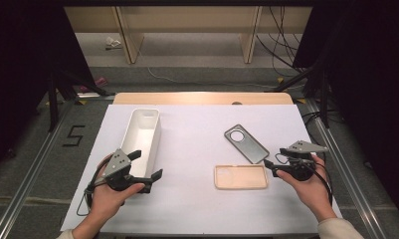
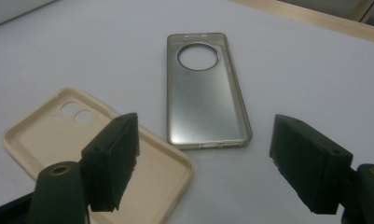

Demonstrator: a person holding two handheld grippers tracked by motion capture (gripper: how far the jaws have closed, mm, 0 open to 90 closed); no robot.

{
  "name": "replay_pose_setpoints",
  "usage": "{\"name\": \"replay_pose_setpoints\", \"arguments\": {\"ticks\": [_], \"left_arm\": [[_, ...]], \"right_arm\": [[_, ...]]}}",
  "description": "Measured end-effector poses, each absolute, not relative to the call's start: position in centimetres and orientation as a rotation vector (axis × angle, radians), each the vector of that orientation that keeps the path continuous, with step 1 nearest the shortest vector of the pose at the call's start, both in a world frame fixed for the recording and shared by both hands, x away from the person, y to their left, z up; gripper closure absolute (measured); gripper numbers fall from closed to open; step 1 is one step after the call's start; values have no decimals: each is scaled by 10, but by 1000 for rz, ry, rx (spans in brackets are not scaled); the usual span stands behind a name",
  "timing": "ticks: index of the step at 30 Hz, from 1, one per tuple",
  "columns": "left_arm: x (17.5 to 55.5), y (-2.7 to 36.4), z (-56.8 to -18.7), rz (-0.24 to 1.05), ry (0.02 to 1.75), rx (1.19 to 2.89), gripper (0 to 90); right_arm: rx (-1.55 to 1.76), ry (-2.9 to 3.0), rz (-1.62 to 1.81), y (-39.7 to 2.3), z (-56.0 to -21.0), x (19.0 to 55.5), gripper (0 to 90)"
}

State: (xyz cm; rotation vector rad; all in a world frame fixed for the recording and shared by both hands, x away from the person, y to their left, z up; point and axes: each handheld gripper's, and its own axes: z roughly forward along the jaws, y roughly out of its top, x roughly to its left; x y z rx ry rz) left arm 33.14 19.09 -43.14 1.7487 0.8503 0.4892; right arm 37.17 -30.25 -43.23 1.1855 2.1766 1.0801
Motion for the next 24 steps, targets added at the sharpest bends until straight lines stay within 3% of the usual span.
{"name": "replay_pose_setpoints", "arguments": {"ticks": [17,21,24], "left_arm": [[332,192,-431,492,852,1756,23],[332,192,-432,493,855,1758,24],[333,192,-432,495,857,1760,28]], "right_arm": [[1183,2178,1081,-301,-433,373,264],[1166,2180,1089,-299,-431,374,333],[1144,2188,1090,-294,-430,380,466]]}}
